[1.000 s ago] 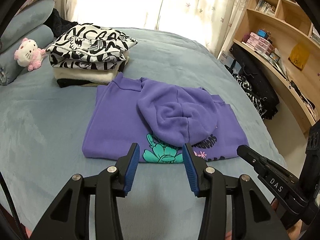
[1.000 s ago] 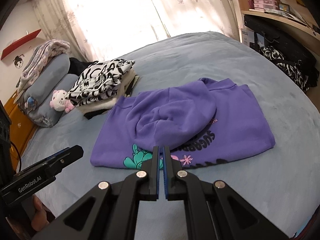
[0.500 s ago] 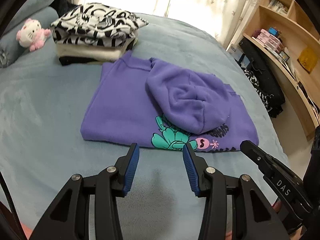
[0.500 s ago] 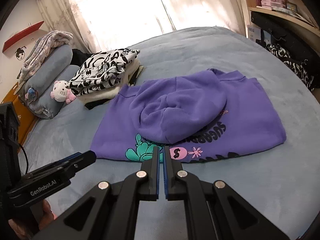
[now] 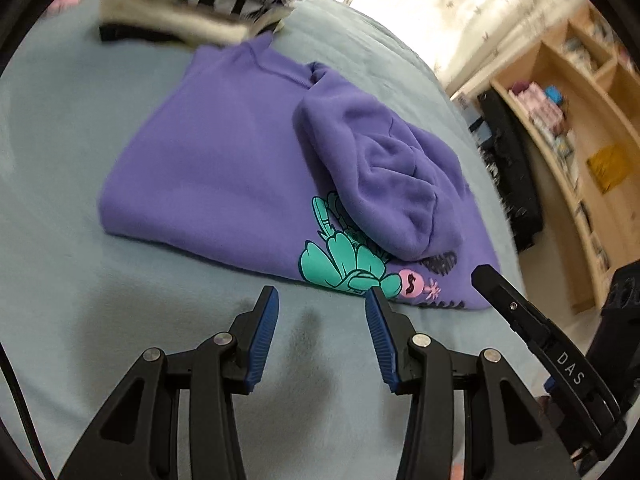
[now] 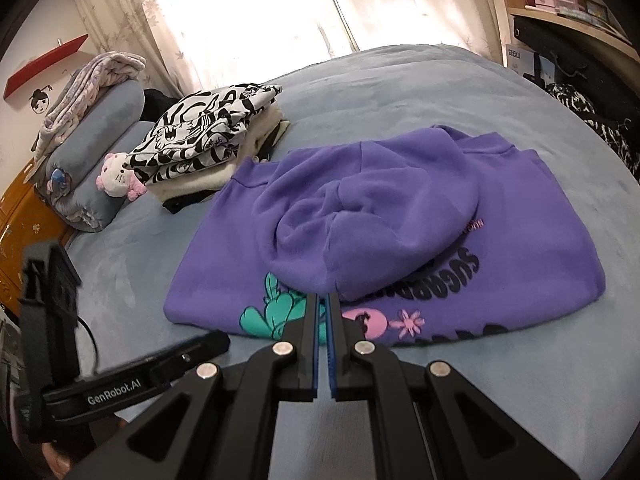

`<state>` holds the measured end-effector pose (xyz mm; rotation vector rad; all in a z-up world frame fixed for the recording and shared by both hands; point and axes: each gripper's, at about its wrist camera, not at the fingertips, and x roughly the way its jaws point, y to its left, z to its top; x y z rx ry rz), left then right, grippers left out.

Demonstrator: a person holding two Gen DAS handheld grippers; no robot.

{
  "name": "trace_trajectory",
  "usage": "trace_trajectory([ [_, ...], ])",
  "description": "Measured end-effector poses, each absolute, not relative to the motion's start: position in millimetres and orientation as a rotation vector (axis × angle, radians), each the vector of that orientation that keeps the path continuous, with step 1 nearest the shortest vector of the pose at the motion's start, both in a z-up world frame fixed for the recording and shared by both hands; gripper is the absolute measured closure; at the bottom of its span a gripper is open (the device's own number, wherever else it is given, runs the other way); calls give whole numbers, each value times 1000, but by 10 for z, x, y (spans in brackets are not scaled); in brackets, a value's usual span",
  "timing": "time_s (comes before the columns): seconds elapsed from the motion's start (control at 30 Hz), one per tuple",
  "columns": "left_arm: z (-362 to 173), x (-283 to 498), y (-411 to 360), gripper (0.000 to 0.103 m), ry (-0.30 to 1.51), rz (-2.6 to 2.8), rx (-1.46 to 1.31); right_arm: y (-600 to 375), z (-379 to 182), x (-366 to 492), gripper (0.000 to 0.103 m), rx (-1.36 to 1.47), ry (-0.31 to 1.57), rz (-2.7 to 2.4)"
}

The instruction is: Fold large clothes

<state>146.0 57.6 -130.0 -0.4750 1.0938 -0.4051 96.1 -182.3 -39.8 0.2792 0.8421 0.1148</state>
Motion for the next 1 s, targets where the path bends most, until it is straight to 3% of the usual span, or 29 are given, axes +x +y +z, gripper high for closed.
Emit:
trace_trajectory([
  [0.37,-1924,1760,851,59,1087,-387,-805,-1865,-407,1426,100,226,784,86],
  [0.73,-1958,2186,787,60,997,-341,-805,-1820,-681,2052,100,149,779,49],
  [0.83,-1841,2228,772,76,938,-307,-734,-1853,-909,2109,100,161,838,41],
  [1.0,-1419,2147,472,84,777,-273,-501,-1944,-1100,1991,101,209,836,59],
])
